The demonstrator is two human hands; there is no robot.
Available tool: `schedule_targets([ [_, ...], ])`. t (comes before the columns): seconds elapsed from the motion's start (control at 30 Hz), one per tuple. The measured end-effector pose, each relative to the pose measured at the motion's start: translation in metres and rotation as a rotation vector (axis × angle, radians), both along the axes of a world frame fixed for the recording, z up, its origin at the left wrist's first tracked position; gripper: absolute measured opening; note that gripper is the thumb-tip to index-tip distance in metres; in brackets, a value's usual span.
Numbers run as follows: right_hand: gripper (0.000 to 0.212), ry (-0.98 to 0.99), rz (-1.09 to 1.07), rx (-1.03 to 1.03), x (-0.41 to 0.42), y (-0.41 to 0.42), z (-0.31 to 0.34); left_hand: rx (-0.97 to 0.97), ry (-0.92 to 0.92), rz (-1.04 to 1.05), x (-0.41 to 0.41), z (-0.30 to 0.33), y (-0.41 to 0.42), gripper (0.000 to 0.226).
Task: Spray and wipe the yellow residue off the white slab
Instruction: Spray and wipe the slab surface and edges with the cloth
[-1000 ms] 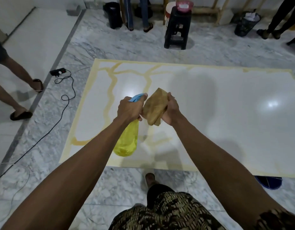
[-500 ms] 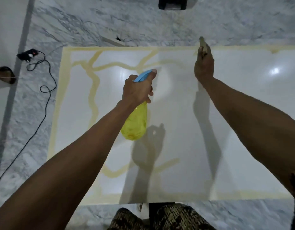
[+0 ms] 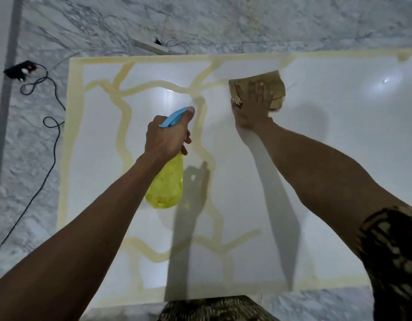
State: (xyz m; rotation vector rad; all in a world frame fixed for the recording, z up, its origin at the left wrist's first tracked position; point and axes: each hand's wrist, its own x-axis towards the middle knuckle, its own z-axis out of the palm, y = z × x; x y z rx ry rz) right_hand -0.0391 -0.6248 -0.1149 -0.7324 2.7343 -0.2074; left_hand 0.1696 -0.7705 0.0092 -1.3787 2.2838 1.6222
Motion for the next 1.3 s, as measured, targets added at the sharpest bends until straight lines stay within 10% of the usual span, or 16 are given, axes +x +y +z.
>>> schedule_targets([
  [0.4, 0.060, 0.033, 0.059, 0.164, 0.251, 0.122, -0.008, 0.071, 0.036, -0.108, 0.132, 0.037, 0.057, 0.061],
  [0.73, 0.060, -0.395, -0.118, 0.116, 0.452, 0.119, 0.036, 0.043, 0.048, -0.232, 0.258, 0.048, 0.101, 0.053],
  [0.83, 0.057, -0.485, -0.150, 0.007, 0.435, 0.120, 0.063, 0.029, 0.062, -0.238, 0.270, 0.059, 0.105, 0.057],
  [1.1, 0.041, -0.670, -0.654, -1.049, 0.297, 0.127, 0.153, 0.063, 0.167, -0.123, 0.239, 0.094, 0.086, 0.055],
  [1.3, 0.053, -0.641, -0.703, -0.964, 0.218, 0.076, 0.160, 0.071, 0.190, -0.109, 0.184, 0.095, 0.059, 0.052],
])
